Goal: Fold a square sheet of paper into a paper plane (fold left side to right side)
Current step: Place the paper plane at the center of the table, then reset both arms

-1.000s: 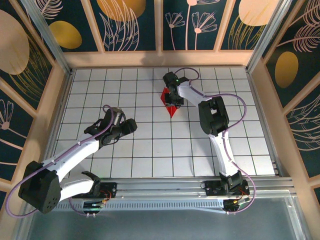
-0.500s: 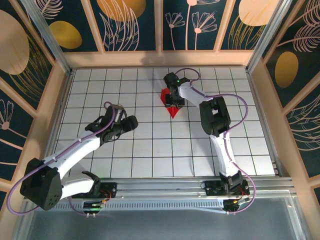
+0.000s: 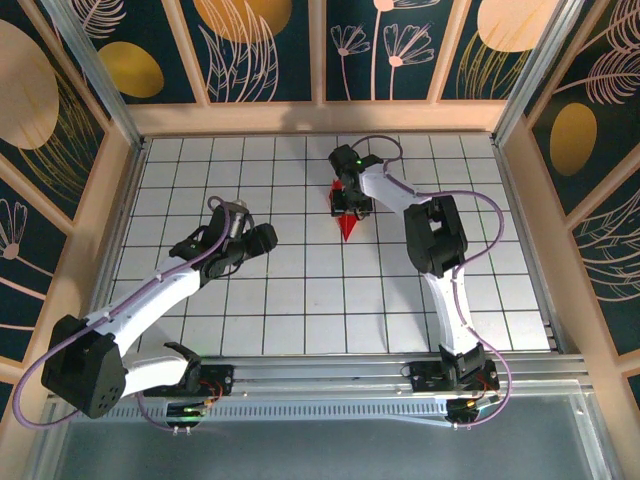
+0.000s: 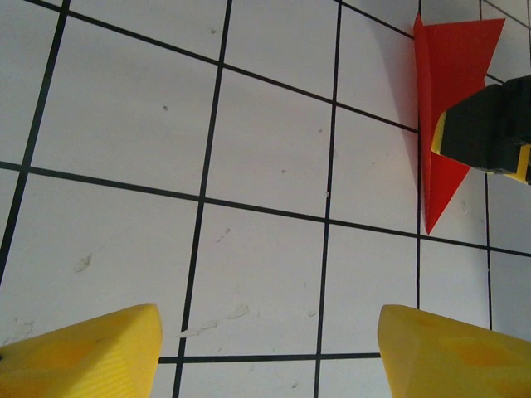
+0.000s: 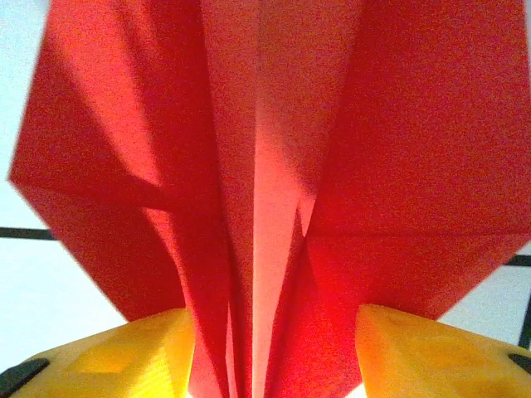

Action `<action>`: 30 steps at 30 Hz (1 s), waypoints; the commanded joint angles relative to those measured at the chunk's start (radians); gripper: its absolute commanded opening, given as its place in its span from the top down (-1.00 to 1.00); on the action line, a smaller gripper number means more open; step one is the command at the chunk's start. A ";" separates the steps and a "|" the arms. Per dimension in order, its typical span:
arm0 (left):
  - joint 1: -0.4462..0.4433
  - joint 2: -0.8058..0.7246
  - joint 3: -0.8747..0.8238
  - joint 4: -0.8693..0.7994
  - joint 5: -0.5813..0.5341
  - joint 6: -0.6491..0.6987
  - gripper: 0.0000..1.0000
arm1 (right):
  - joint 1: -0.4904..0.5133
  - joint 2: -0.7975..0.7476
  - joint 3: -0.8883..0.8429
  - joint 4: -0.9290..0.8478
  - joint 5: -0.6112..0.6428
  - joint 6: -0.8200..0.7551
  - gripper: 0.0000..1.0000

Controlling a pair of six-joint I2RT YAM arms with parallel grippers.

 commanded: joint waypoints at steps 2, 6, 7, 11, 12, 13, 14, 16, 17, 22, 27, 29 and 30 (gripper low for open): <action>0.001 0.004 0.039 -0.015 -0.026 0.015 -0.40 | 0.011 -0.086 -0.020 -0.022 0.023 -0.012 -0.11; 0.002 -0.014 0.044 -0.012 -0.052 0.012 -0.46 | 0.016 -0.148 -0.032 -0.037 0.046 -0.026 -0.18; 0.003 -0.020 0.044 -0.010 -0.065 0.008 -0.49 | 0.025 -0.174 -0.039 -0.036 0.055 -0.031 -0.22; 0.009 -0.056 0.033 0.009 -0.145 -0.010 -0.66 | 0.042 -0.318 -0.131 0.006 0.066 -0.043 -0.32; 0.012 -0.071 0.026 0.016 -0.176 -0.014 -0.71 | 0.040 -0.368 -0.176 0.029 0.070 -0.046 -0.35; 0.018 -0.087 0.016 0.027 -0.214 -0.016 -0.77 | 0.036 -0.422 -0.221 0.054 0.075 -0.049 -0.37; 0.023 -0.110 0.005 0.039 -0.256 -0.016 -0.83 | 0.031 -0.476 -0.270 0.083 0.087 -0.054 -0.40; 0.032 -0.156 -0.023 0.070 -0.358 -0.010 -0.96 | 0.027 -0.580 -0.370 0.143 0.102 -0.072 -0.46; 0.039 -0.183 -0.043 0.095 -0.414 0.003 -0.97 | 0.000 -0.637 -0.428 0.183 0.111 -0.084 -0.49; 0.047 -0.290 -0.166 0.296 -0.688 0.149 -0.98 | -0.133 -0.872 -0.694 0.365 0.140 -0.140 -0.61; 0.053 -0.336 -0.273 0.543 -0.874 0.364 -0.97 | -0.319 -1.073 -0.954 0.632 0.092 -0.190 -0.85; 0.060 -0.339 -0.288 0.592 -0.915 0.419 -0.97 | -0.400 -1.131 -1.059 0.756 0.053 -0.204 -0.91; 0.064 -0.337 -0.291 0.607 -0.922 0.442 -0.98 | -0.427 -1.152 -1.110 0.817 0.049 -0.207 -0.97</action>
